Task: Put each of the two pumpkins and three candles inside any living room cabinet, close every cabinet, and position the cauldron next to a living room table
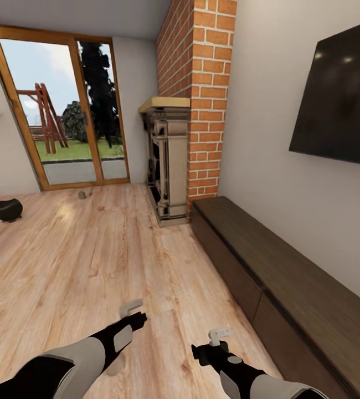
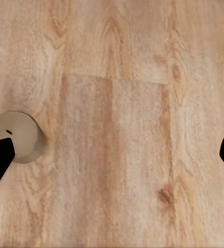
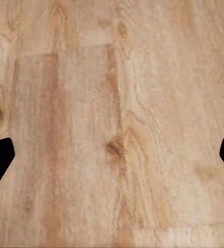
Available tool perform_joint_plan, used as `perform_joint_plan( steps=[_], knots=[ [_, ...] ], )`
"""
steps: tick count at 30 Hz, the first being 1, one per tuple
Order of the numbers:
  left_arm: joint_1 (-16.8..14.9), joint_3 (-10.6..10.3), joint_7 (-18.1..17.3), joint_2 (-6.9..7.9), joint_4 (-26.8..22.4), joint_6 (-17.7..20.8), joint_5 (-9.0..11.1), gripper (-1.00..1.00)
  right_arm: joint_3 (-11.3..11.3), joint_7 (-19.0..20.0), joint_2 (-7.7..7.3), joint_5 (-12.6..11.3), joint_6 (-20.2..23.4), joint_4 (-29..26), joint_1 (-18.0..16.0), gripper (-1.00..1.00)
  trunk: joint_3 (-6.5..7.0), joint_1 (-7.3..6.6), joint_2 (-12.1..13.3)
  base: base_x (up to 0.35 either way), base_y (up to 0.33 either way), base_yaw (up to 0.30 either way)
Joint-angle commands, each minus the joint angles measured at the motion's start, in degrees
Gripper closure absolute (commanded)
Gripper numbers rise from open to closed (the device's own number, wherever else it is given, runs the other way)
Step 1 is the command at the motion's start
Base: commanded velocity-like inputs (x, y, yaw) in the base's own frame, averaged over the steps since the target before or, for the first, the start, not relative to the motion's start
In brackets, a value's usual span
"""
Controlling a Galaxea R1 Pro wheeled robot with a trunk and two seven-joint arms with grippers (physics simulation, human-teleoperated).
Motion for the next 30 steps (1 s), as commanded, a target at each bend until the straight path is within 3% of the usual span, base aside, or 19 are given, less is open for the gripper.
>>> perform_joint_plan(
  steps=[1, 5, 10, 20, 30],
  knots=[
    [-0.06, -0.48, 0.13, -0.03, 0.09, -0.22, 0.49, -1.00, 0.49, 0.28, 0.01, -0.51, -0.05, 0.11, -0.05, -1.00, -0.01, -0.01, -0.02, 0.001, 0.000, 0.091],
    [-0.06, -0.48, 0.13, -0.03, 0.09, -0.22, 0.49, -1.00, 2.84, 0.35, 0.01, 1.11, 2.37, 0.08, -0.05, -1.00, 0.05, -0.01, -0.02, 0.000, 0.000, 0.036],
    [-0.06, -0.48, 0.13, -0.10, 0.09, -0.22, 0.49, -1.00, 4.05, 0.35, 0.01, 1.98, 3.40, 0.11, -0.05, -1.00, 0.06, -0.01, -0.02, 0.000, 0.000, 0.008],
    [-0.06, -0.48, 0.13, -0.12, 0.10, -0.22, 0.49, -1.00, 4.20, 0.39, 0.01, 2.14, 3.47, 0.11, -0.05, -1.00, 0.11, -0.01, -0.02, 0.000, 0.000, 0.013],
    [-0.06, -0.48, 0.13, -0.15, 0.09, -0.22, 0.49, -1.00, 4.24, 0.39, 0.01, 2.17, 3.48, 0.11, -0.05, -1.00, 0.56, -0.01, -0.02, 0.000, 0.000, 0.208]
  ],
)
